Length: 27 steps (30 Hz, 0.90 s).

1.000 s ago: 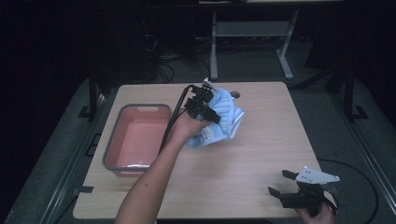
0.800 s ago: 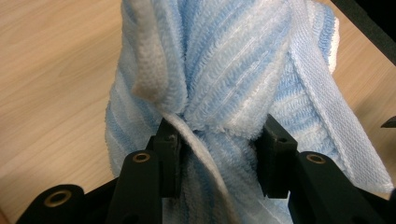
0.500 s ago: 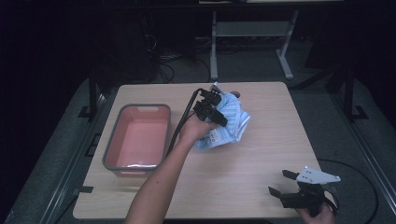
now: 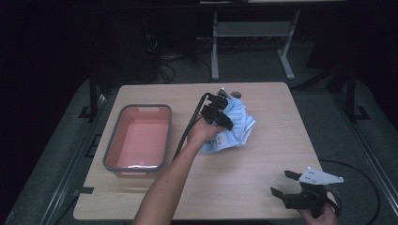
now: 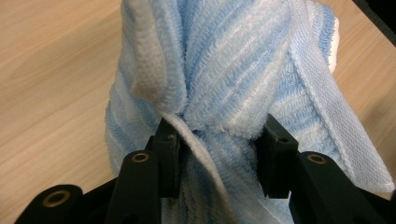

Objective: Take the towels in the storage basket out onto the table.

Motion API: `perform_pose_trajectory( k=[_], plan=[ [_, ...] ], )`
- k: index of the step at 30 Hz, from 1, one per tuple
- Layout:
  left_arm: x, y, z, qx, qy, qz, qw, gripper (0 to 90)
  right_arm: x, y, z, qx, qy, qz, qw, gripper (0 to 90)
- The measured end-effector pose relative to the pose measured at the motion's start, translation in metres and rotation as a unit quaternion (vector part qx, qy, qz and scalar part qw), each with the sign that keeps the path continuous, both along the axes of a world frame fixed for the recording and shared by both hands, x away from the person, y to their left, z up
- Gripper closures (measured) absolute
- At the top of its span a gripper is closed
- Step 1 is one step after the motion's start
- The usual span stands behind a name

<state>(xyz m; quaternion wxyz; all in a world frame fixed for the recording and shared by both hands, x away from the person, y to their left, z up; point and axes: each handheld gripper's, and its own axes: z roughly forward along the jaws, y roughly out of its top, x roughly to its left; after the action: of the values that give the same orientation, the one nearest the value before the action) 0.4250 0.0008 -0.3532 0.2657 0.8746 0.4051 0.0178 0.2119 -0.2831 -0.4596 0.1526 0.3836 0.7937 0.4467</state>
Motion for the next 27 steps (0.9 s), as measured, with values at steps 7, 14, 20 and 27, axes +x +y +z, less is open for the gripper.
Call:
perform_pose_trajectory(
  k=[7,14,20,27],
  plan=[
    [0.002,-0.009,-0.011,0.002,0.008,-0.001,1.0,57.6,0.0,-0.001,0.0,0.003,0.002,-0.001,1.0,14.5],
    [0.006,-0.015,-0.03,0.005,0.024,0.002,0.9997,57.1,0.001,0.0,0.0,0.002,-0.001,0.002,1.0,14.5],
    [0.006,-0.018,-0.043,0.007,0.031,0.003,0.9995,57.1,0.0,0.0,0.0,0.003,0.001,0.0,1.0,14.5],
    [0.007,-0.02,-0.053,0.004,0.035,0.006,0.9994,56.9,0.0,0.0,0.0,0.003,0.0,0.003,1.0,14.5]
  ],
)
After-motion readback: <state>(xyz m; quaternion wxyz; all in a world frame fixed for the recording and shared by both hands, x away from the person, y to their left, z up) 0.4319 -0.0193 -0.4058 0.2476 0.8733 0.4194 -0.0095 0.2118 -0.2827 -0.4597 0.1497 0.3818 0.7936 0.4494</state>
